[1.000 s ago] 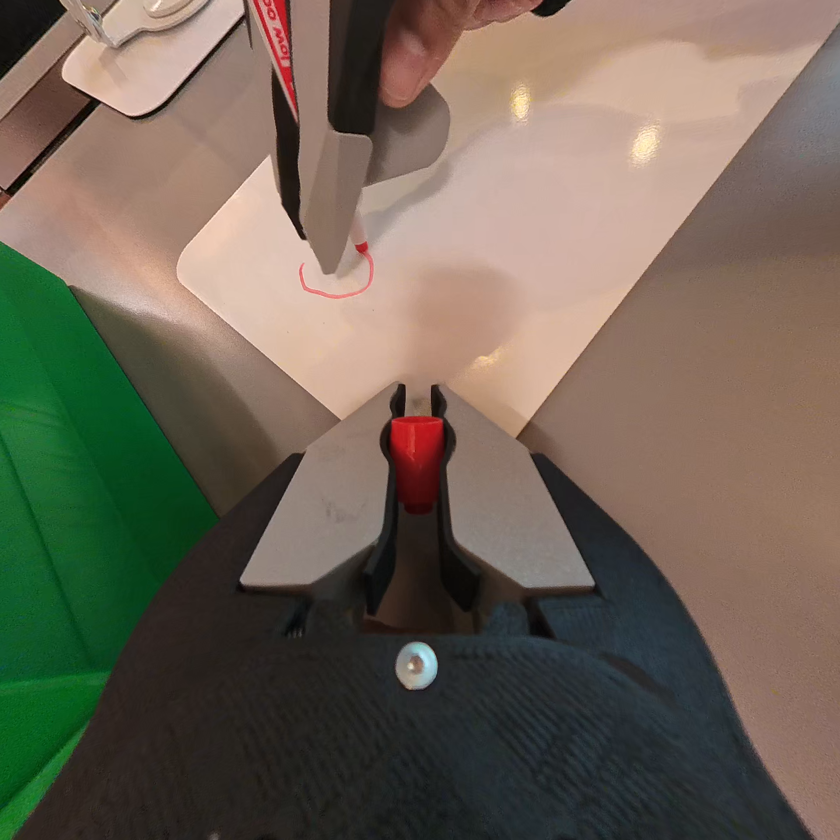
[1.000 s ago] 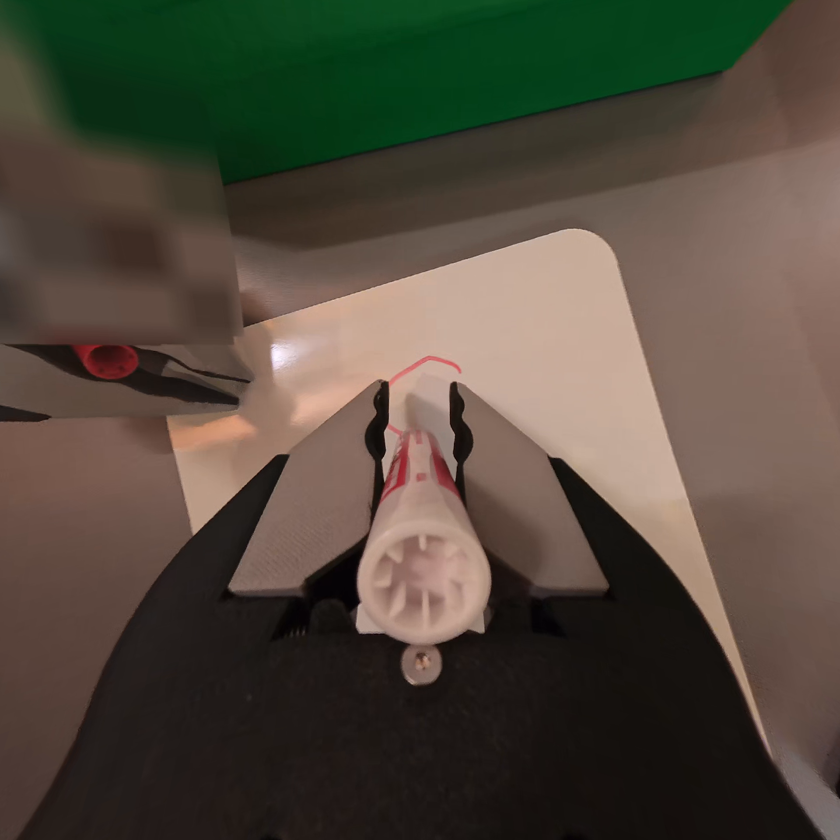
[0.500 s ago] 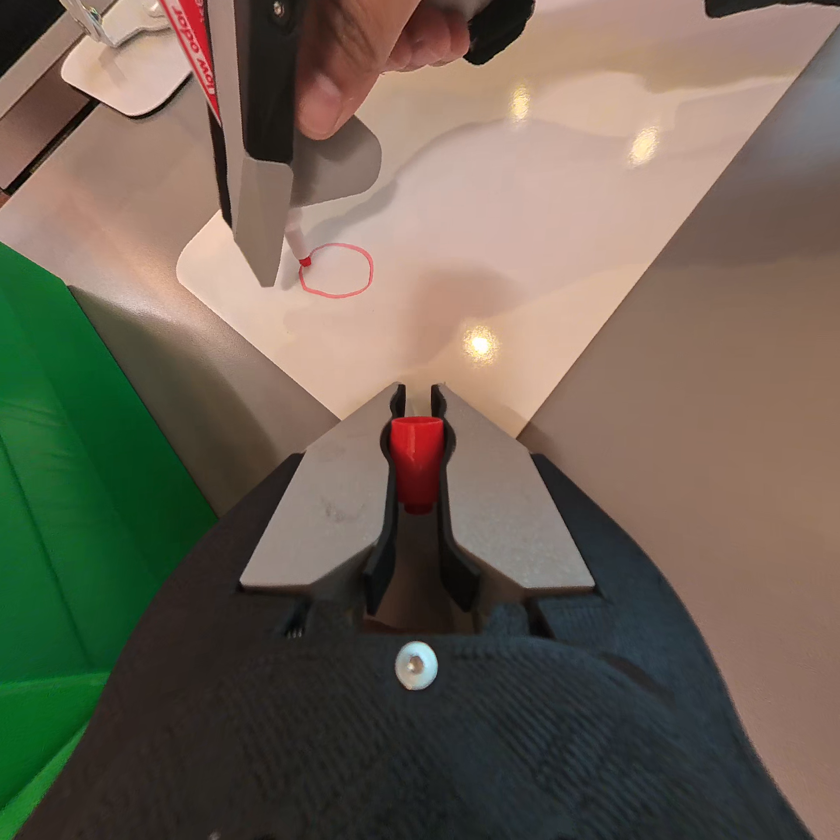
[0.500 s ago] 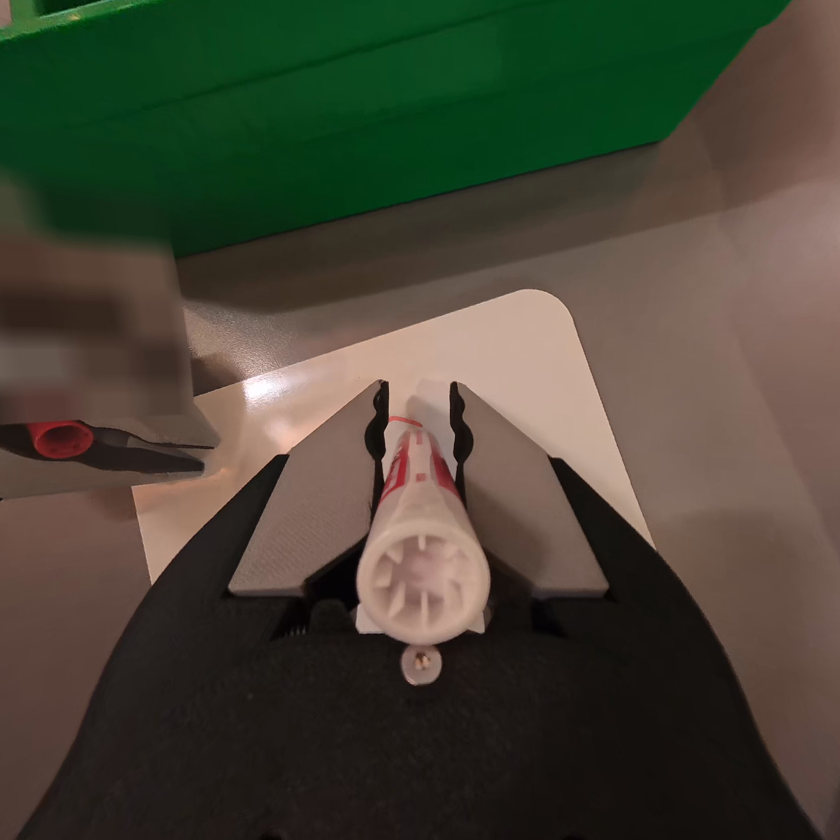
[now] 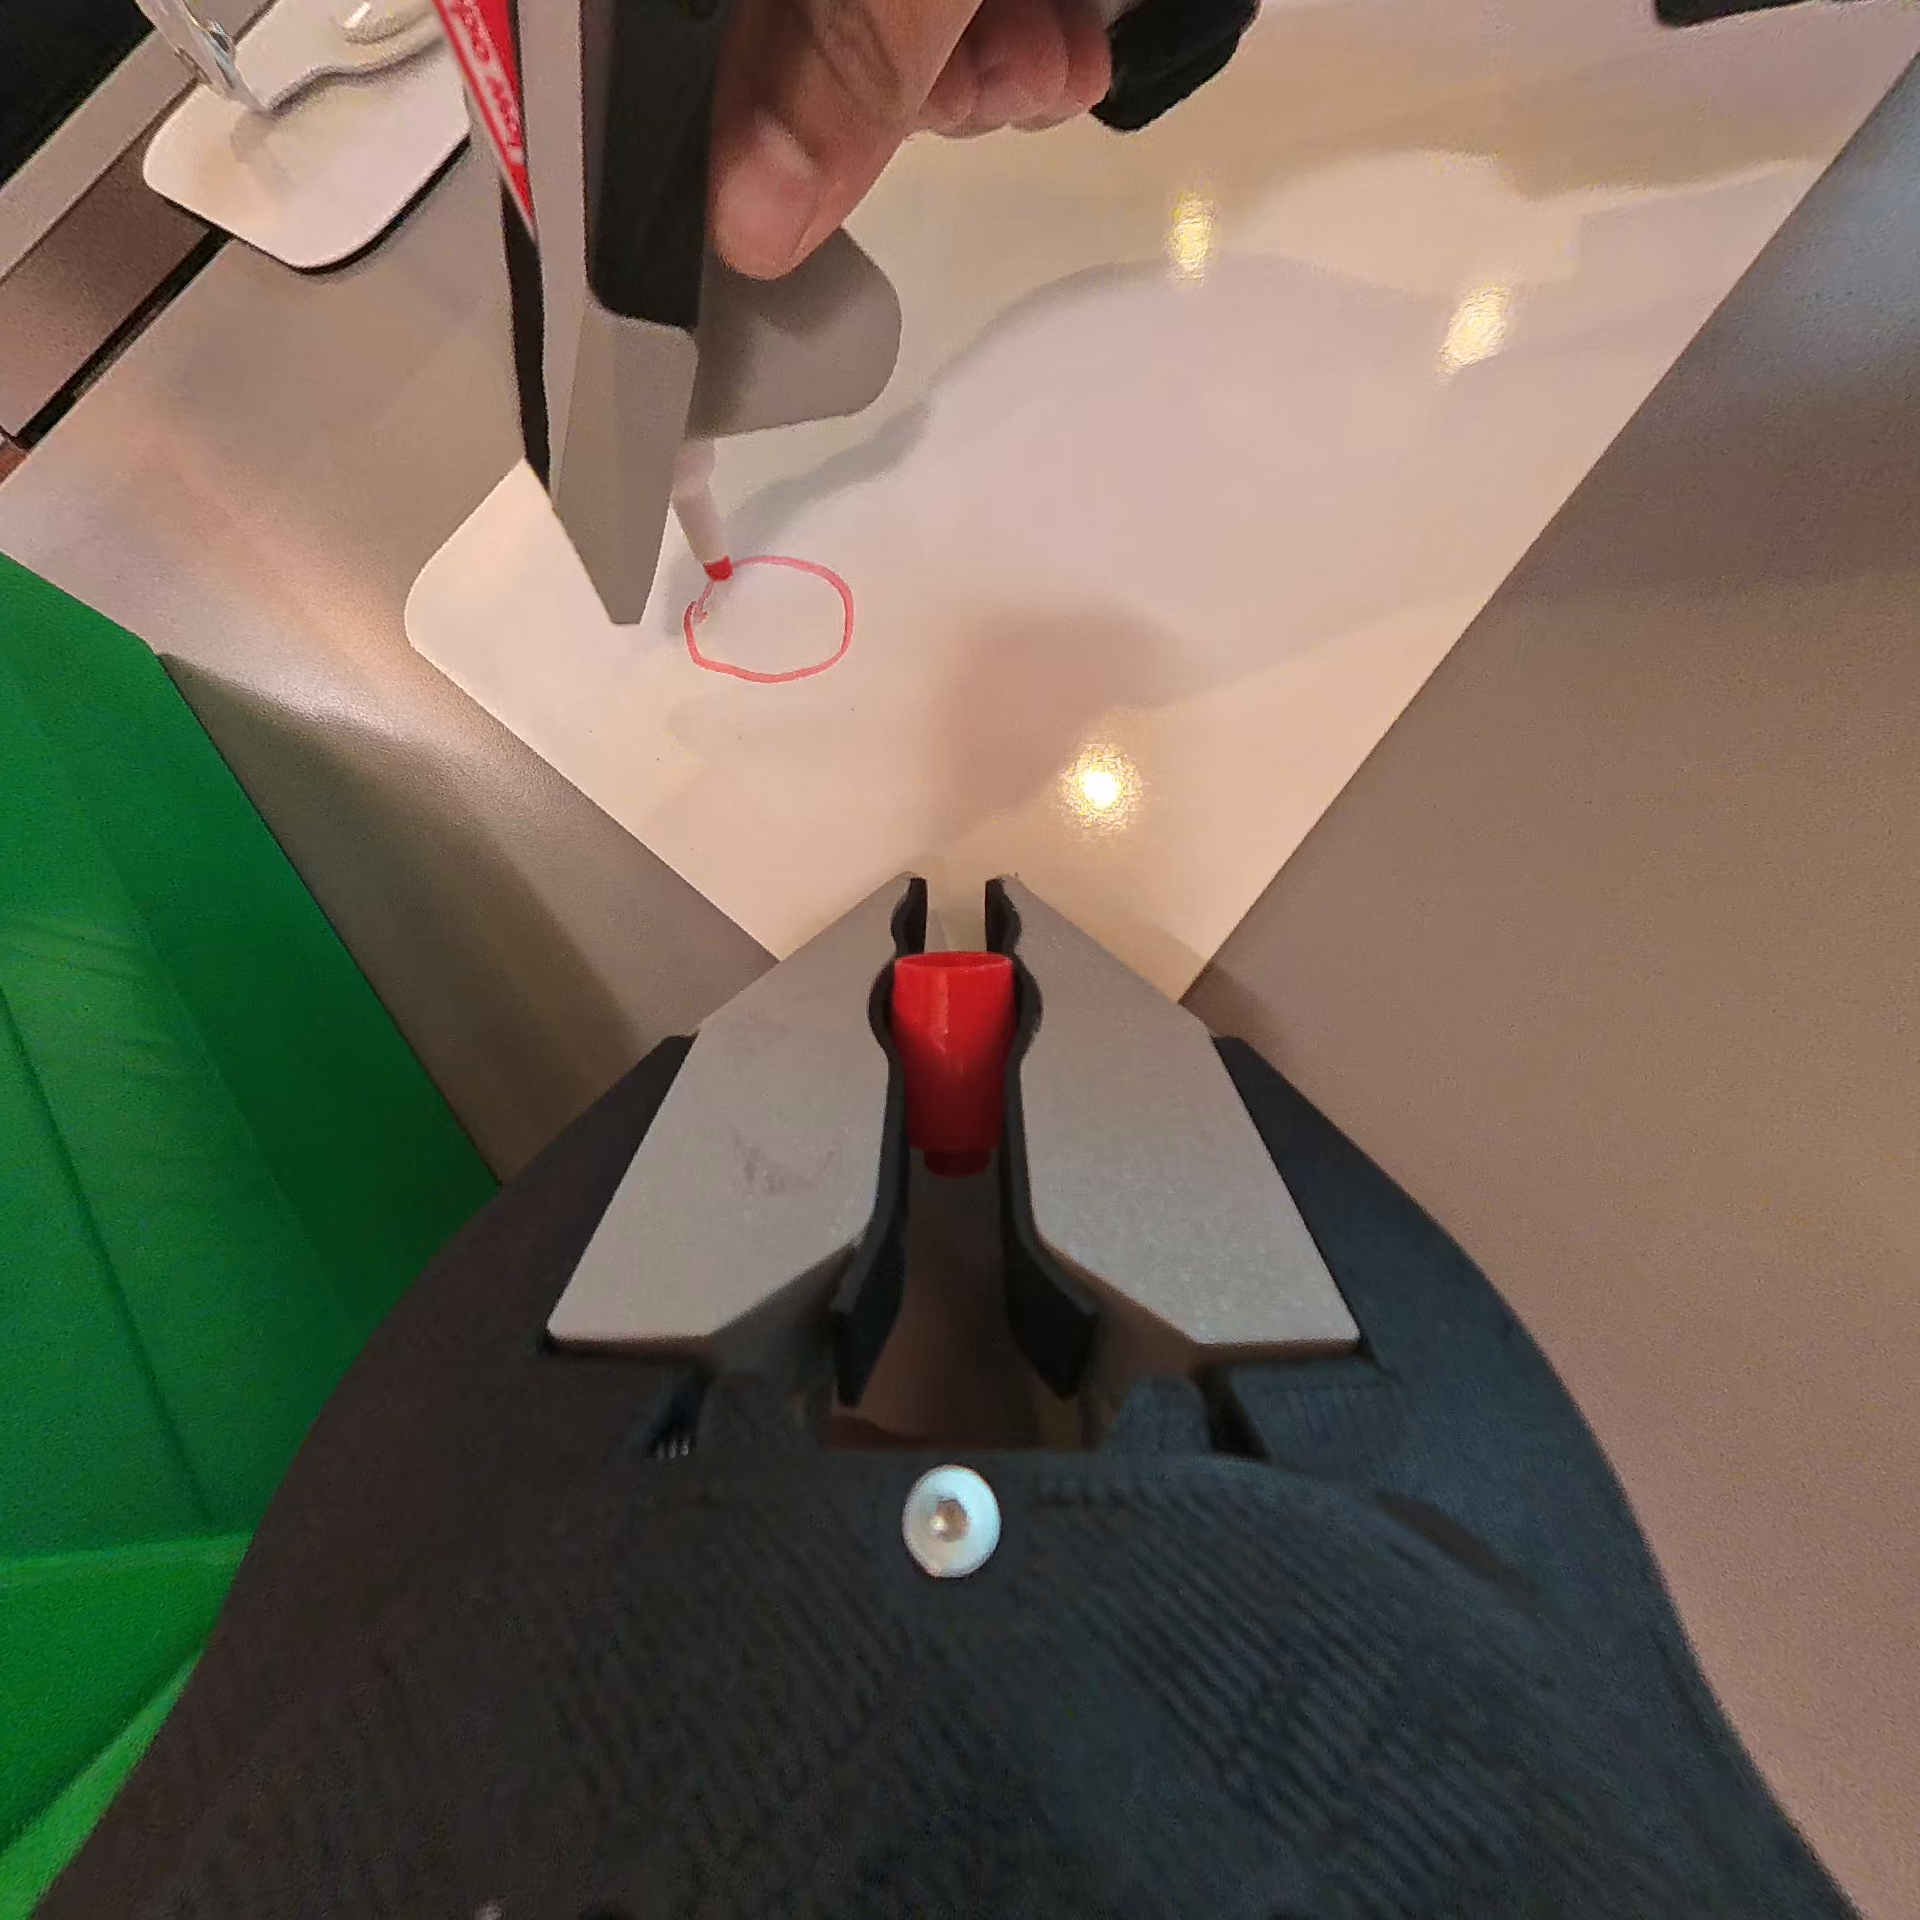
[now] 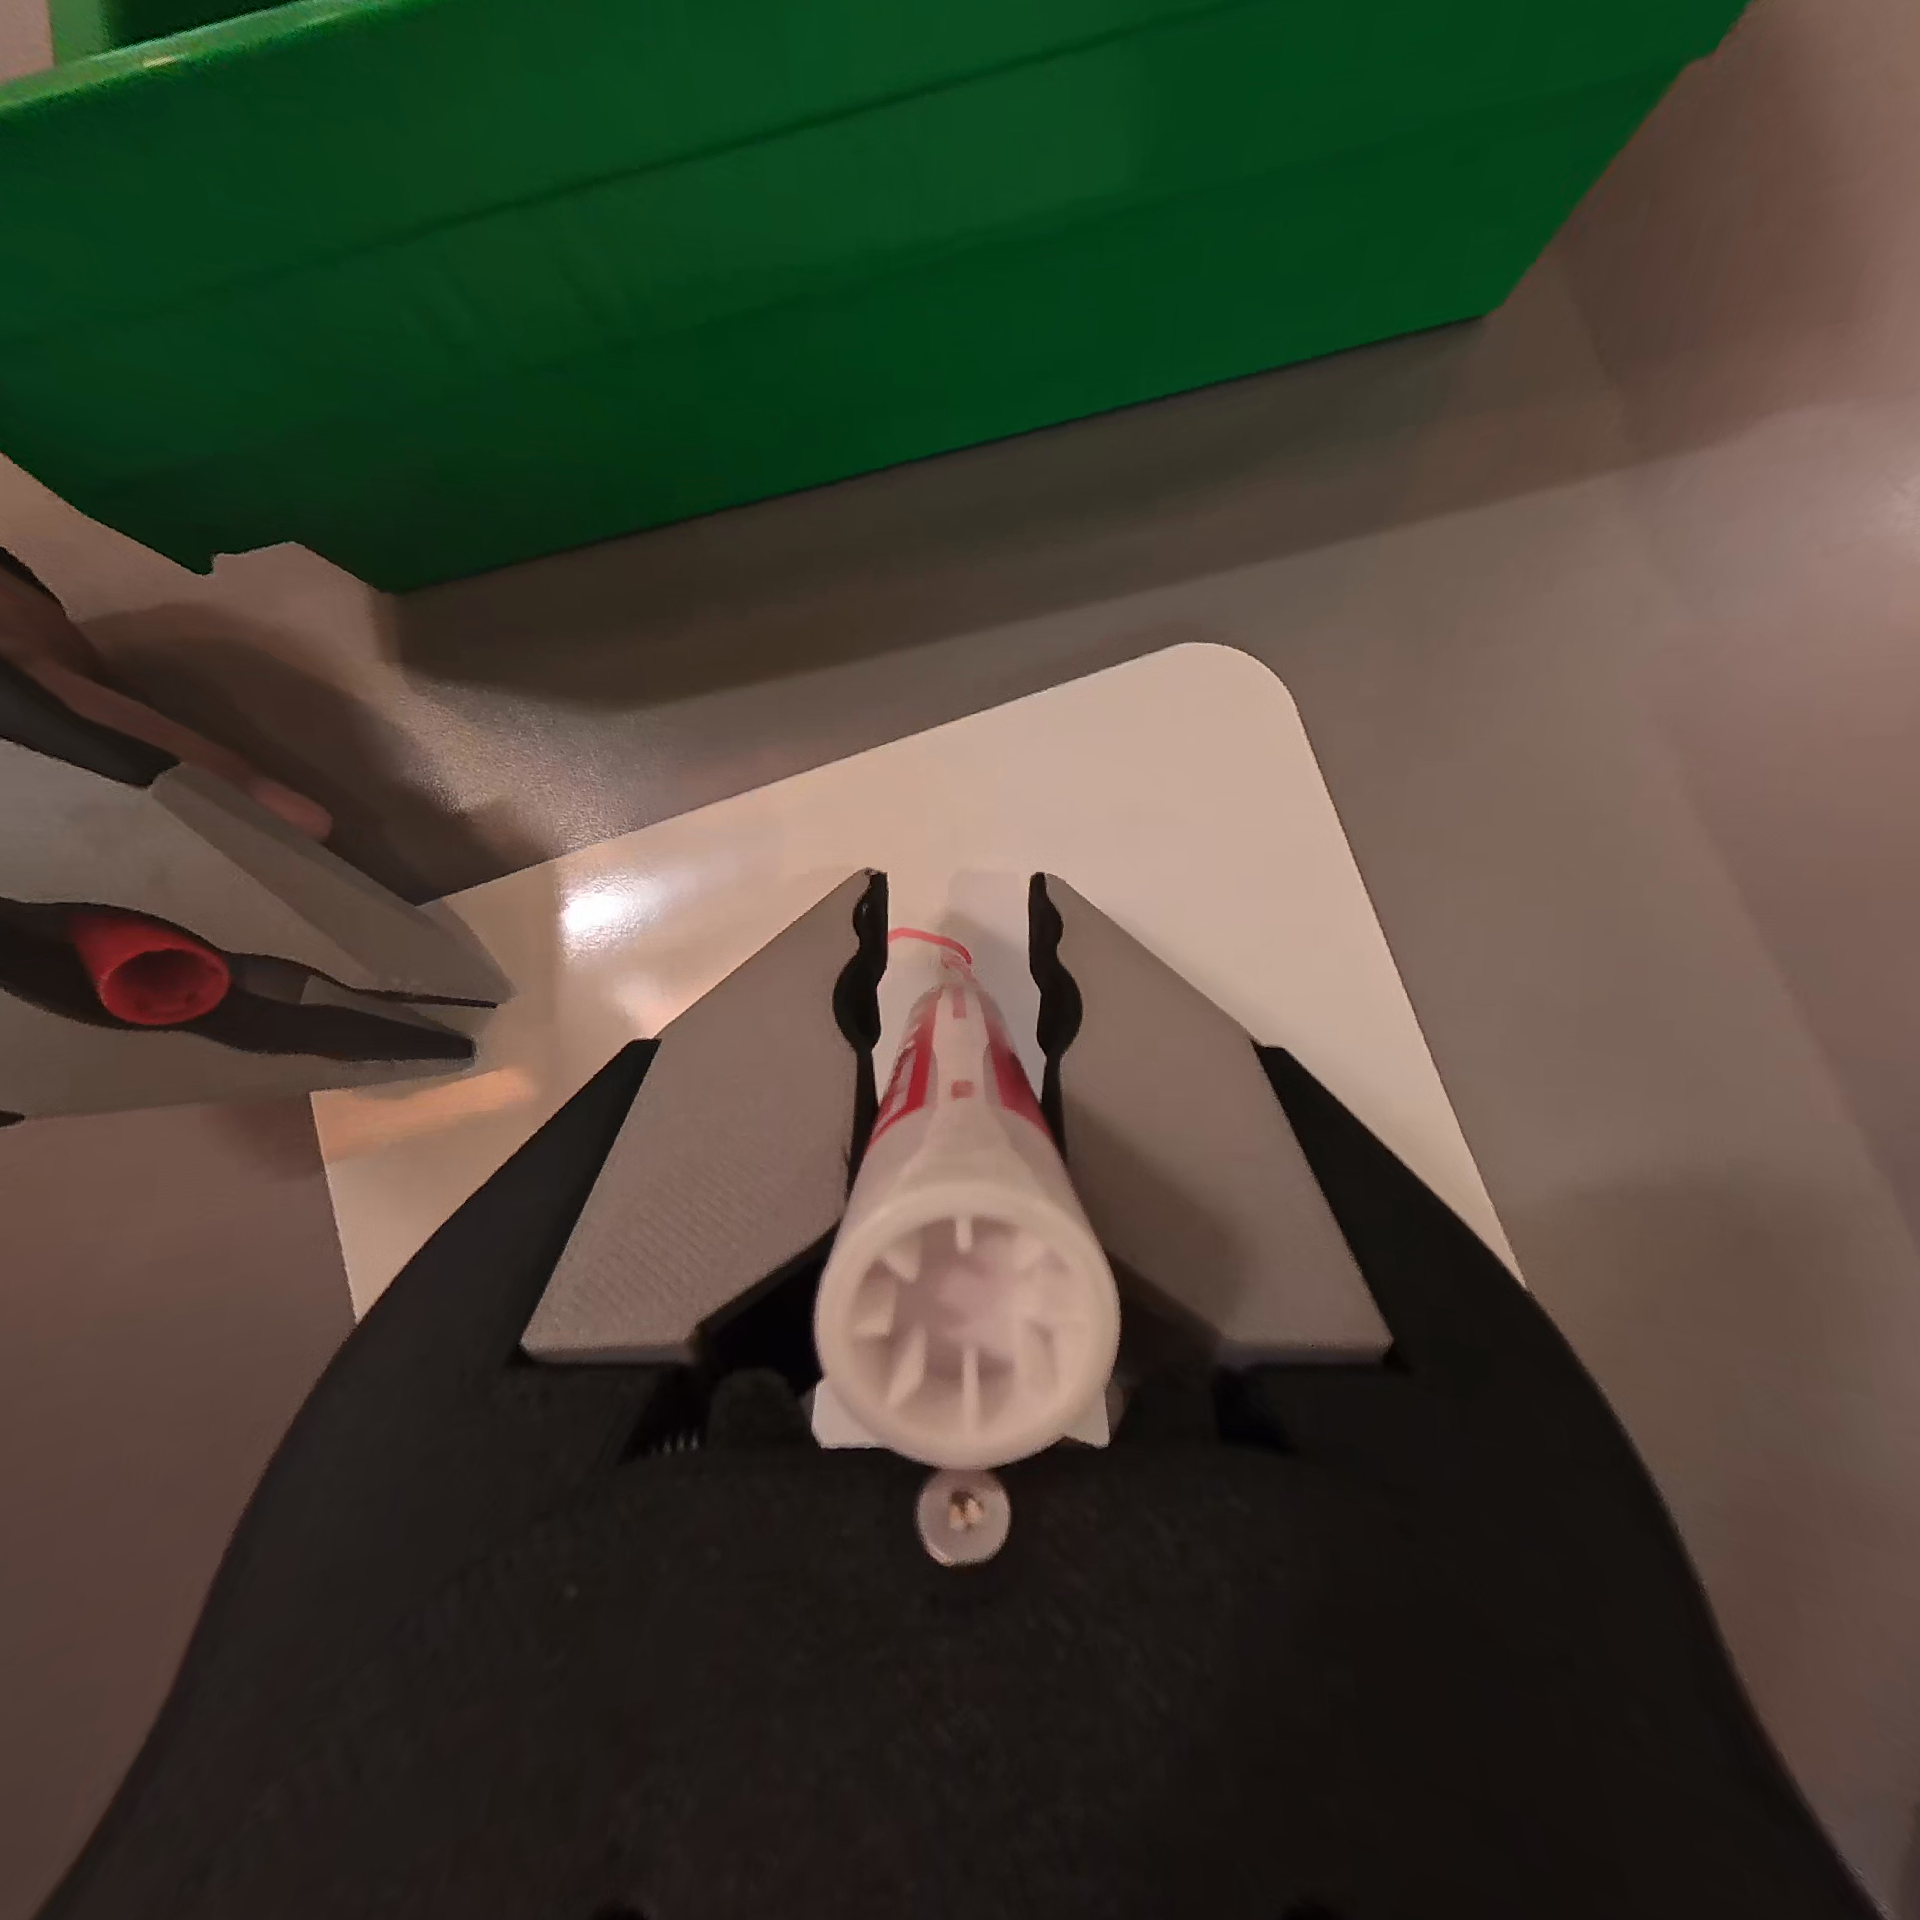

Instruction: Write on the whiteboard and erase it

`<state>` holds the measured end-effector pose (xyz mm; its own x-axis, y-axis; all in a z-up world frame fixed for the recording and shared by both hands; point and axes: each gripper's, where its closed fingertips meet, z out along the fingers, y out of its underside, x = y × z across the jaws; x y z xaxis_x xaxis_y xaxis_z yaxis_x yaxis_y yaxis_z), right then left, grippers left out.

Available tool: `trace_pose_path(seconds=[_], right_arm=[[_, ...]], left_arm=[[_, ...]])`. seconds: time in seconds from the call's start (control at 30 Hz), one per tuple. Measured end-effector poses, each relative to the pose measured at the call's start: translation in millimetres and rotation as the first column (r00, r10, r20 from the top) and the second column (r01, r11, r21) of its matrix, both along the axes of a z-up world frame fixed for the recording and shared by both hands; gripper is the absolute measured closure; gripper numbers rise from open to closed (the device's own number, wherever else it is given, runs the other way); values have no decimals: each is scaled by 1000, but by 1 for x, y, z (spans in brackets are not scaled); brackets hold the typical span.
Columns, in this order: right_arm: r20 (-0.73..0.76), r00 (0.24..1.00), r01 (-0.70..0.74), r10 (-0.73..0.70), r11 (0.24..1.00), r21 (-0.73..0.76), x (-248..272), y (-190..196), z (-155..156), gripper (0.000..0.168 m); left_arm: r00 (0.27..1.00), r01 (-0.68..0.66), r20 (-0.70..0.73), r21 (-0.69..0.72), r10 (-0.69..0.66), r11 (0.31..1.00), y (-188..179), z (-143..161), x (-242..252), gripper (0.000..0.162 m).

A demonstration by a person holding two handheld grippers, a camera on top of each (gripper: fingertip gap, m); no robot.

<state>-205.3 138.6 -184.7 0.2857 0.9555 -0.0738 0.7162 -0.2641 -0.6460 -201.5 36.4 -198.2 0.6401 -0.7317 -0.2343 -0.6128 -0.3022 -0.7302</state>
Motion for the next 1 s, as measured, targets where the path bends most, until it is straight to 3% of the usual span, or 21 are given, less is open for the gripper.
trace_pose_path(seconds=[1.0], right_arm=[[5,1000,11,-11,1000,-8,31,-7,1,143]], left_arm=[[1000,1,-1,1,-1,1000,0,0,0,152]])
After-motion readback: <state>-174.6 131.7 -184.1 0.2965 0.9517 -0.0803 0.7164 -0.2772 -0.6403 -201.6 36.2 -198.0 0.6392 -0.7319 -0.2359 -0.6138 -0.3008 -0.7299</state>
